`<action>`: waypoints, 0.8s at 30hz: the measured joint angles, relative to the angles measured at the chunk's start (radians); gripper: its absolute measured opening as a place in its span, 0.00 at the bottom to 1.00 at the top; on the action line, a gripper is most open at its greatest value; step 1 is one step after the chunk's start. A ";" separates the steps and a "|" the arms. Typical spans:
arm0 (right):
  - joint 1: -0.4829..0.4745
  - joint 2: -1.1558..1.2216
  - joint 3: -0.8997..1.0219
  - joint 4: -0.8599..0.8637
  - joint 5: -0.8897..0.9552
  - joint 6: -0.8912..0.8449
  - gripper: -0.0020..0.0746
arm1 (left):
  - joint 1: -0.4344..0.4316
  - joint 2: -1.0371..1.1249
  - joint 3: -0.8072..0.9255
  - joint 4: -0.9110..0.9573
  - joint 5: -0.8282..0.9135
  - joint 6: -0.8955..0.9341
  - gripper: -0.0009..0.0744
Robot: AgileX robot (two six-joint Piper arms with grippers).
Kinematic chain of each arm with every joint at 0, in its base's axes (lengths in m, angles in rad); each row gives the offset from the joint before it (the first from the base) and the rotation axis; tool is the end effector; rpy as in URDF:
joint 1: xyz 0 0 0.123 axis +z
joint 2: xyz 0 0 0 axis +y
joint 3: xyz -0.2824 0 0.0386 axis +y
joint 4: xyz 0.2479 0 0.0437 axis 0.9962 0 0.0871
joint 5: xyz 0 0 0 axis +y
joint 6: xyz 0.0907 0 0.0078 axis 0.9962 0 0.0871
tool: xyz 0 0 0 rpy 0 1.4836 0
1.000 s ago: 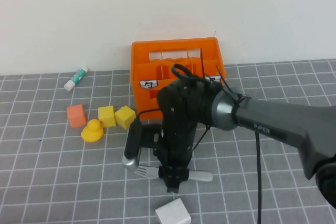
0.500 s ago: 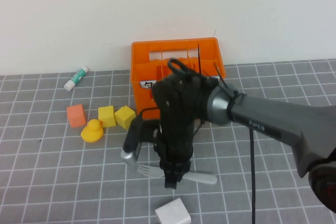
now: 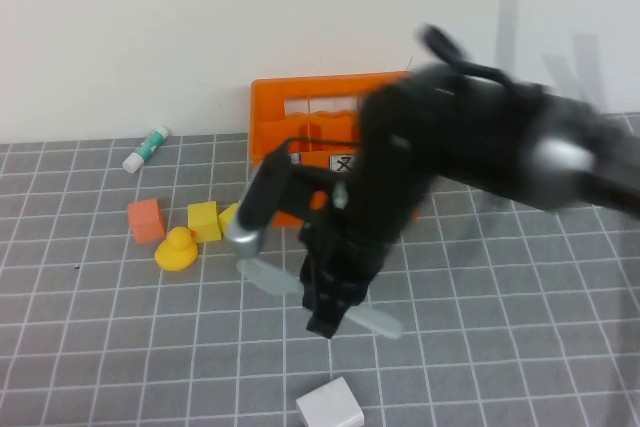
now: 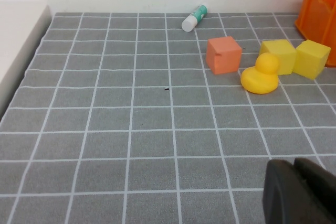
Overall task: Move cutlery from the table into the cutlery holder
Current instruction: Place the fork on the box
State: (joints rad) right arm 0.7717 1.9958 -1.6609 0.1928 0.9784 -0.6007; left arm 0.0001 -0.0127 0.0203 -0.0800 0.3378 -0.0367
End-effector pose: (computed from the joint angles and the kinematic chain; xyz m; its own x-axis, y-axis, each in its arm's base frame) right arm 0.2989 0.3110 0.2398 -0.2487 -0.8928 -0.3755 -0.9593 0.2807 -0.0321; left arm 0.0533 -0.0024 0.1766 -0.2556 -0.1119 -0.9603 -0.0031 0.9934 -0.1150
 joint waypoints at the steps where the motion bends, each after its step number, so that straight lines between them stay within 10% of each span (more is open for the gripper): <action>1: 0.000 -0.042 0.064 0.012 -0.075 0.002 0.19 | 0.000 0.000 0.000 0.000 0.000 0.000 0.01; 11: 0.000 -0.354 0.614 0.343 -1.248 0.011 0.19 | 0.000 0.000 0.000 0.000 0.000 -0.002 0.01; 24: -0.023 -0.066 0.393 0.204 -1.700 0.134 0.19 | 0.000 0.000 0.000 0.000 0.000 -0.002 0.01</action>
State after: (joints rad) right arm 0.7487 1.9298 -1.2684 0.3971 -0.7219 -0.4668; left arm 0.0001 -0.0127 0.0203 -0.0800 0.3378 -0.0386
